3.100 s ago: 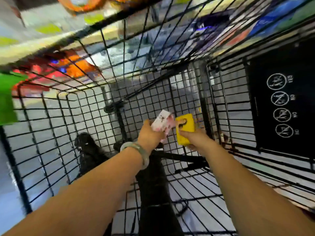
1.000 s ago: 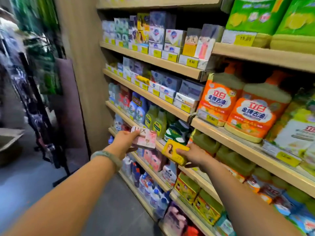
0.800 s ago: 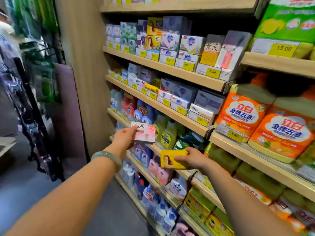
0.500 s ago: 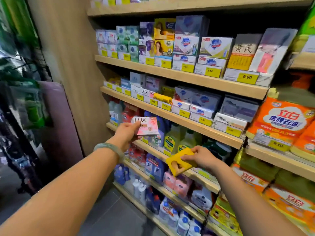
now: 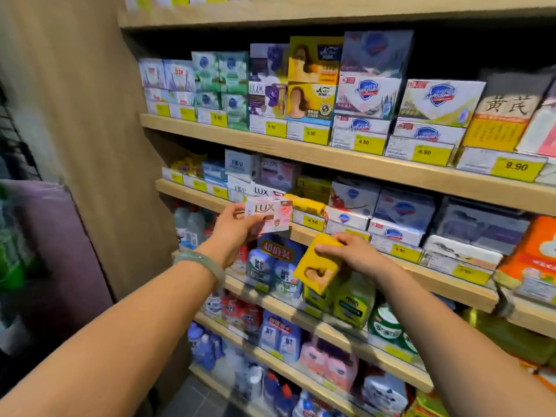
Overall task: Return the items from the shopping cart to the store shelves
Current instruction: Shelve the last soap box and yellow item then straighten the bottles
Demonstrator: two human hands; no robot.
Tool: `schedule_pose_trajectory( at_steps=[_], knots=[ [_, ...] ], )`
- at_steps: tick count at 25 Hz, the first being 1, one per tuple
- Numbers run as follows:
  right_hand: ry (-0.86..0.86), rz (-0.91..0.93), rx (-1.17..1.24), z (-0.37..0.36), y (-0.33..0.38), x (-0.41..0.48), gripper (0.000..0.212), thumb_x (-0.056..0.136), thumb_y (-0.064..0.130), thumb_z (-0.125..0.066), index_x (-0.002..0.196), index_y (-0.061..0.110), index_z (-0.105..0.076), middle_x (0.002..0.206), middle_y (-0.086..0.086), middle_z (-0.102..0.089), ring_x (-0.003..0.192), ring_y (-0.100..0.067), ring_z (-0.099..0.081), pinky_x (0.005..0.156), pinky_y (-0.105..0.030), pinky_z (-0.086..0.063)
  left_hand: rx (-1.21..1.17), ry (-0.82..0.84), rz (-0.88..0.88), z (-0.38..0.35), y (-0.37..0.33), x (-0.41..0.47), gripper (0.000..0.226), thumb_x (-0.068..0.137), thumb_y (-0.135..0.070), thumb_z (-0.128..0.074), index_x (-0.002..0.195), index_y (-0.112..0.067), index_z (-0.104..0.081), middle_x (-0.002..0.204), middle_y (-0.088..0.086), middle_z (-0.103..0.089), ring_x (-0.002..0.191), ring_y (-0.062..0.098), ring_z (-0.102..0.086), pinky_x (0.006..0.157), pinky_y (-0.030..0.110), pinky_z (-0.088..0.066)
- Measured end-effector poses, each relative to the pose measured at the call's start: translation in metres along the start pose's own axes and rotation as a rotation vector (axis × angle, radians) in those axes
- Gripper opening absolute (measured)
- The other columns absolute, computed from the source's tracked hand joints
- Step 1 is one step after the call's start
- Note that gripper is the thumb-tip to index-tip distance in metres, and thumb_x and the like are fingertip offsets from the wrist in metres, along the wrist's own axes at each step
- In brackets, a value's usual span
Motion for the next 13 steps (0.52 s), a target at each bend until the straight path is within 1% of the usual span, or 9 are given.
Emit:
schedule_pose_trajectory(
  at_steps=[1, 2, 3, 5, 7, 8, 10, 11, 13],
  knots=[
    [0.021, 0.022, 0.004, -0.003, 0.011, 0.009, 0.022, 0.074, 0.035, -0.077, 0.084, 0.018, -0.066, 0.075, 0.006, -0.07, 0.069, -0.011, -0.063, 0.061, -0.02, -0.048, -0.014, 0.008, -0.026, 0.001, -0.005, 0.01, 0.03, 0.087, -0.003, -0.063, 0.114, -0.008, -0.05, 0.11, 0.016, -0.063, 0.075, 0.019, -0.06, 0.049, 0.022, -0.052],
    [0.042, 0.056, 0.025, -0.007, 0.021, 0.021, 0.023, 0.073, 0.035, -0.078, 0.083, 0.018, -0.066, 0.077, 0.005, -0.07, 0.071, -0.012, -0.063, 0.065, -0.022, -0.047, -0.017, 0.012, -0.049, 0.003, -0.011, 0.022, 0.03, 0.088, -0.004, -0.062, 0.115, -0.009, -0.05, 0.106, 0.015, -0.062, 0.073, 0.018, -0.059, 0.048, 0.021, -0.052],
    [0.051, 0.094, 0.04, -0.011, 0.03, 0.033, 0.024, 0.071, 0.035, -0.079, 0.084, 0.019, -0.067, 0.084, 0.002, -0.07, 0.077, -0.013, -0.063, 0.072, -0.027, -0.048, -0.008, 0.021, -0.073, 0.005, -0.016, 0.037, 0.031, 0.088, -0.005, -0.062, 0.118, -0.009, -0.051, 0.102, 0.011, -0.06, 0.075, 0.018, -0.058, 0.052, 0.021, -0.053],
    [0.02, 0.187, 0.007, -0.018, 0.048, 0.052, 0.021, 0.075, 0.03, -0.078, 0.091, 0.019, -0.07, 0.108, -0.002, -0.066, 0.095, -0.014, -0.061, 0.089, -0.032, -0.047, -0.015, 0.047, -0.108, 0.005, -0.023, 0.062, 0.037, 0.089, -0.008, -0.062, 0.124, -0.006, -0.052, 0.106, 0.009, -0.056, 0.084, 0.021, -0.059, 0.061, 0.025, -0.056],
    [-0.064, 0.258, -0.086, -0.025, 0.063, 0.067, 0.029, 0.077, 0.027, -0.076, 0.102, 0.014, -0.071, 0.133, 0.0, -0.053, 0.119, -0.012, -0.051, 0.105, -0.034, -0.04, -0.053, 0.084, -0.153, 0.0, -0.025, 0.078, 0.036, 0.09, -0.009, -0.06, 0.125, -0.004, -0.054, 0.111, 0.009, -0.056, 0.082, 0.017, -0.062, 0.059, 0.021, -0.057],
    [-0.103, 0.272, -0.123, -0.029, 0.069, 0.072, 0.032, 0.076, 0.029, -0.077, 0.104, 0.014, -0.072, 0.139, 0.003, -0.046, 0.126, -0.01, -0.045, 0.108, -0.035, -0.037, -0.075, 0.101, -0.163, -0.004, -0.025, 0.084, 0.035, 0.091, -0.008, -0.058, 0.126, -0.004, -0.054, 0.11, 0.006, -0.057, 0.079, 0.014, -0.064, 0.059, 0.019, -0.058],
    [-0.152, 0.297, -0.169, -0.036, 0.077, 0.077, 0.034, 0.072, 0.034, -0.08, 0.103, 0.021, -0.073, 0.145, 0.005, -0.039, 0.132, -0.011, -0.039, 0.111, -0.037, -0.033, -0.118, 0.15, -0.17, -0.011, -0.026, 0.089, 0.035, 0.092, -0.006, -0.057, 0.127, -0.005, -0.053, 0.103, 0.002, -0.059, 0.072, 0.009, -0.066, 0.06, 0.018, -0.057],
    [-0.175, 0.292, -0.181, -0.04, 0.079, 0.08, 0.034, 0.07, 0.036, -0.081, 0.102, 0.025, -0.072, 0.146, 0.004, -0.038, 0.133, -0.013, -0.039, 0.111, -0.039, -0.034, -0.14, 0.181, -0.172, -0.013, -0.026, 0.095, 0.036, 0.091, -0.005, -0.058, 0.127, -0.006, -0.053, 0.099, -0.001, -0.059, 0.071, 0.008, -0.066, 0.063, 0.02, -0.058],
    [-0.25, 0.268, -0.161, -0.043, 0.087, 0.085, 0.033, 0.07, 0.033, -0.081, 0.101, 0.027, -0.071, 0.139, 0.003, -0.042, 0.131, -0.016, -0.042, 0.11, -0.04, -0.036, -0.154, 0.196, -0.182, -0.012, -0.027, 0.11, 0.039, 0.09, -0.004, -0.059, 0.127, -0.01, -0.047, 0.094, -0.004, -0.057, 0.078, 0.01, -0.063, 0.075, 0.032, -0.058]
  ],
)
Point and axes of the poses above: each hand's wrist, its own x-axis towards the middle knuckle, its own z-axis out of the back of the hand, y = z × x, the point moved 3 cm from there along x, towards the middle knuckle
